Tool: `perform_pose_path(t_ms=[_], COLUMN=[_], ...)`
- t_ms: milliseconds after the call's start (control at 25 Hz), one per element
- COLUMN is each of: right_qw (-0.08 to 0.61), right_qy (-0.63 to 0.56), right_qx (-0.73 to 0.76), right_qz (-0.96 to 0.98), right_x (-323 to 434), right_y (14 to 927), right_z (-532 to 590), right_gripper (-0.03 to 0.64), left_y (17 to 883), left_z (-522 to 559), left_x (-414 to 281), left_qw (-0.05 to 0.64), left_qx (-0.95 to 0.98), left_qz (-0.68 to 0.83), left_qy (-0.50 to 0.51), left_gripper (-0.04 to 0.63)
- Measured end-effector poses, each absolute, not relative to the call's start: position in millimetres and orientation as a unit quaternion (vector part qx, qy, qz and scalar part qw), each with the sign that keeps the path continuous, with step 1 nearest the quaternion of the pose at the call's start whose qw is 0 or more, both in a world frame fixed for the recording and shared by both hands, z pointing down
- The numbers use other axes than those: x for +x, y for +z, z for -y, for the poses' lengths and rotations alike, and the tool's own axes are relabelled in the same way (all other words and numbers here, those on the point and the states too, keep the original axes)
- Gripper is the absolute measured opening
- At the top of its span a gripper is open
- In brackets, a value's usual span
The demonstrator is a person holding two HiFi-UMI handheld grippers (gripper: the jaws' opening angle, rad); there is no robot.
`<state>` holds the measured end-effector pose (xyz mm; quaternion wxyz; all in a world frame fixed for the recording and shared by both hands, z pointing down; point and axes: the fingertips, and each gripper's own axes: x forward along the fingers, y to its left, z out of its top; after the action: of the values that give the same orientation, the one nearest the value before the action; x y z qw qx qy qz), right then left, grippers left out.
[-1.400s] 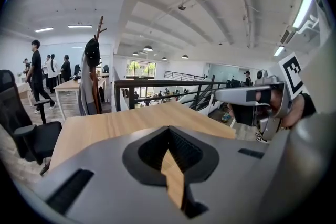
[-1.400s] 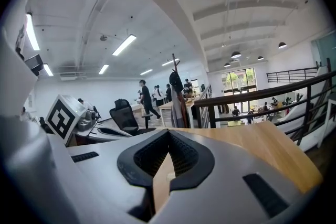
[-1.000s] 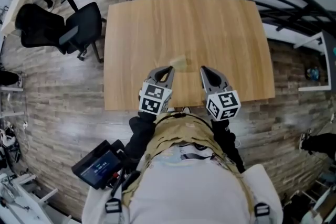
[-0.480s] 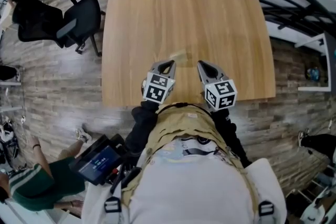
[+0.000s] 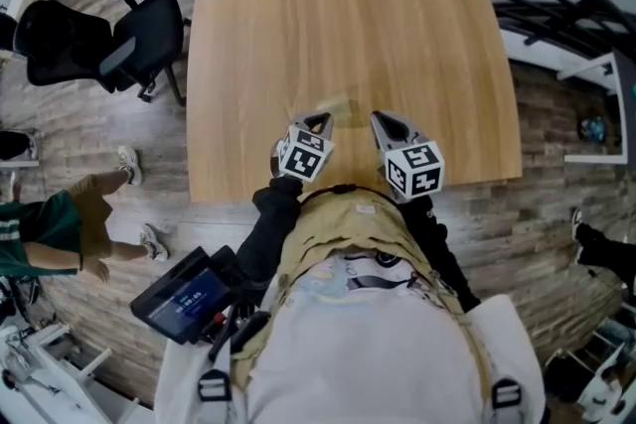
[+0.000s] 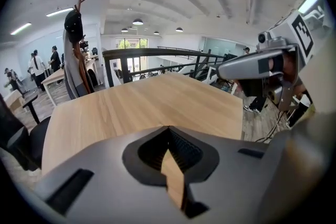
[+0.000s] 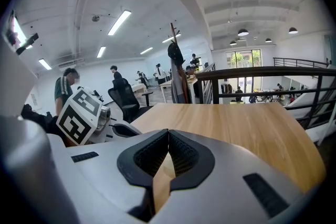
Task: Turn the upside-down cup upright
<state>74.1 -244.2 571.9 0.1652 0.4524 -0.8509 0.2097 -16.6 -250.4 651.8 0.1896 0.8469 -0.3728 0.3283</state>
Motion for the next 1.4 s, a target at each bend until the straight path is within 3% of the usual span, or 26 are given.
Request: perform_pose_path(t_ms=[360, 640, 1040, 1400], right_qw=[0.188, 0.218, 0.239, 0.245], right_qy=[0.225, 0.246, 0.262, 0.275], right_qx=[0.442, 0.431, 0.422, 0.424], right_qz=[0.847, 0.84, 0.834, 0.827], right_x=[71.1, 62.9, 60.7, 65.7], right_y=[598.3, 626.5, 647.0, 654.6], right_z=[254.8, 263.7, 272.4, 273.7], right_gripper=[0.021, 0.021, 0.021, 0.021], left_y=[688.2, 717.7, 741.7, 779.1], left_z=[266.0, 272.4, 285.7, 289.0], left_x=[-4.9, -1.9, 11.1, 18.8], left_qw=[0.171, 0.178, 0.134, 0.08], left_qx=[0.847, 0.839, 0.851, 0.831], left_qz=[0.333, 0.309, 0.235, 0.162], left_qy=[0.379, 0.41, 0.45, 0.527], left_gripper=[0.003, 0.062, 0.241, 0.358])
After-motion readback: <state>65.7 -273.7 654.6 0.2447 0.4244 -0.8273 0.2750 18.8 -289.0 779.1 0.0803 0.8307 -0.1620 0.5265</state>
